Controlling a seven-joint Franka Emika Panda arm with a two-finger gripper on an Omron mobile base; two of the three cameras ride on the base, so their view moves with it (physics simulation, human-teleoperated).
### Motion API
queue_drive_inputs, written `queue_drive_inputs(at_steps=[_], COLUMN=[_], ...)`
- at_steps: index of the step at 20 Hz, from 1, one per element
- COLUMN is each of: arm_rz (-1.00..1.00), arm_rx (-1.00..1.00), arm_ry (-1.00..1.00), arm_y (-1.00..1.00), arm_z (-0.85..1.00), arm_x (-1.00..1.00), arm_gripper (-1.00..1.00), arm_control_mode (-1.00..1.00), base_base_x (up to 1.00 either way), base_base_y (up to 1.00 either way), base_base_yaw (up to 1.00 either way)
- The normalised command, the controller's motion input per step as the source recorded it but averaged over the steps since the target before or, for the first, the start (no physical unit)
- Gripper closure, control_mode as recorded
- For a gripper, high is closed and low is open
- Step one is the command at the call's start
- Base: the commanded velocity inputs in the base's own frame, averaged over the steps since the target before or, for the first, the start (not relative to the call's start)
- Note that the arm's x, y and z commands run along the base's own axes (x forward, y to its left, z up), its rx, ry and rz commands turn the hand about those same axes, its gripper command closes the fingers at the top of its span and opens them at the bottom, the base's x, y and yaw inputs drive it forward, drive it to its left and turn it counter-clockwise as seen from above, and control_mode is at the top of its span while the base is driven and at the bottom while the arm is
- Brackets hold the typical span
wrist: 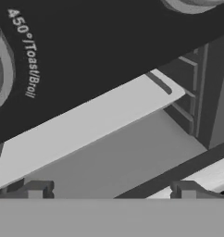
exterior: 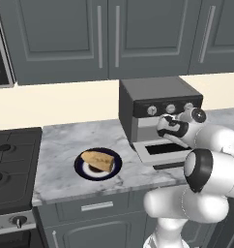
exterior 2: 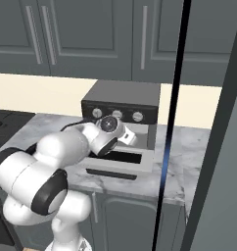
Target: Pull the toaster oven rack outwards. Pick up the baguette from the plate and place it on the toaster oven rack. Close the toaster oven door fully and set the temperature to the lowest setting.
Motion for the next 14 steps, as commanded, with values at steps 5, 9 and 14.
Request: queue_drive_inputs(at_steps=[5, 9, 14], arm_rz=[0.0, 0.0, 0.0], arm_rx=[0.07, 0.05, 0.03], arm_ry=[-0.01, -0.01, 0.0], arm_y=[-0.06, 0.0, 0.0], arm_z=[-0.05, -0.14, -0.21], arm_x=[0.25, 0.29, 0.23], arm_gripper=[-1.0, -1.0, -1.0], arm_control_mode=[-1.0, -1.0, -1.0], base_base_x=[0.0, 0.0, 0.0], base_base_y=[0.0, 0.0, 0.0], base_base_yaw=[0.0, 0.0, 0.0])
